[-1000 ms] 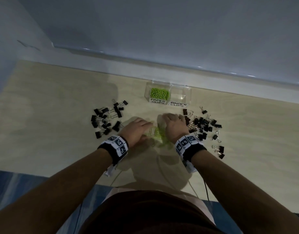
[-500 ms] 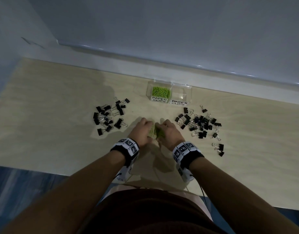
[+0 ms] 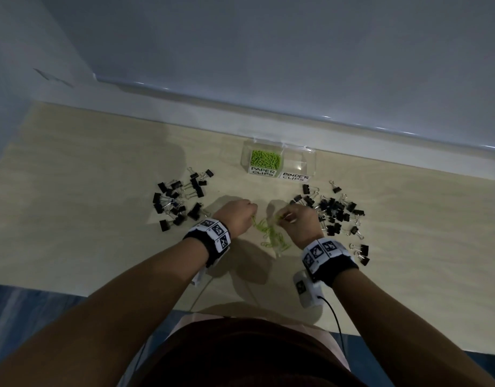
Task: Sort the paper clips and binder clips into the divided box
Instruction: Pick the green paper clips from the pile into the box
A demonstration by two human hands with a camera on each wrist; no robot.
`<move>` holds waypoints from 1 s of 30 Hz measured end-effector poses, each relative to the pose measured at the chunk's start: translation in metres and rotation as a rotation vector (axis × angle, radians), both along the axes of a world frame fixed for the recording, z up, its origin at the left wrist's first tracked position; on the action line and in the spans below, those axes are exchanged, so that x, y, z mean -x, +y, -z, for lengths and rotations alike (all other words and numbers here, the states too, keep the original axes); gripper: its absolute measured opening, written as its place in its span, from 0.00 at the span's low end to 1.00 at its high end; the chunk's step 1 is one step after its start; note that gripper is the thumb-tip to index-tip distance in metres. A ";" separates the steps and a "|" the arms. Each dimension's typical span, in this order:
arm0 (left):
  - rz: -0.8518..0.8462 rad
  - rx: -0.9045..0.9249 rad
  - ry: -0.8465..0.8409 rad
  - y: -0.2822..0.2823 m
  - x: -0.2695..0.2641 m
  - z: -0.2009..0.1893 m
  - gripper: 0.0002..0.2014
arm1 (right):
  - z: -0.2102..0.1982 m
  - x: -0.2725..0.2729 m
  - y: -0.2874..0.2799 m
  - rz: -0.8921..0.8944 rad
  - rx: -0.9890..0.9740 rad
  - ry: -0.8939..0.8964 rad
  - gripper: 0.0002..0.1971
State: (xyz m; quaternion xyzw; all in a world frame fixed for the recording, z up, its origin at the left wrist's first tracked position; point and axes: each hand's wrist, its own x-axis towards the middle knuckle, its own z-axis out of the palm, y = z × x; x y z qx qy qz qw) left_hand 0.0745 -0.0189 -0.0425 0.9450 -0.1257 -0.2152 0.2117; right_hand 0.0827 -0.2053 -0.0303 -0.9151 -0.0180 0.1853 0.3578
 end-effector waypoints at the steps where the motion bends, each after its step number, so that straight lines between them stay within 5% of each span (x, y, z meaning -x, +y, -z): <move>1: -0.060 0.040 -0.001 0.003 -0.002 -0.001 0.10 | -0.007 -0.007 0.001 0.020 -0.022 -0.002 0.04; 7: -0.435 0.397 -0.037 0.016 -0.035 -0.027 0.06 | -0.037 -0.082 0.033 0.080 -0.080 -0.123 0.05; 15: -0.515 0.384 -0.222 0.007 -0.110 -0.059 0.06 | -0.030 -0.124 0.053 -0.016 0.122 -0.151 0.15; 18: -0.435 0.291 -0.214 -0.001 -0.124 -0.049 0.06 | -0.026 -0.097 0.028 -0.103 0.068 -0.302 0.15; 23: -0.141 0.118 -0.179 -0.007 -0.114 -0.034 0.14 | -0.019 -0.040 -0.014 -0.484 0.224 -0.029 0.12; 26: -0.052 0.192 -0.224 0.009 -0.078 -0.033 0.16 | -0.021 -0.016 -0.025 -0.719 0.356 0.044 0.14; 30: 0.050 0.152 0.067 0.048 -0.012 -0.021 0.28 | -0.002 -0.003 -0.029 -0.654 0.317 0.113 0.19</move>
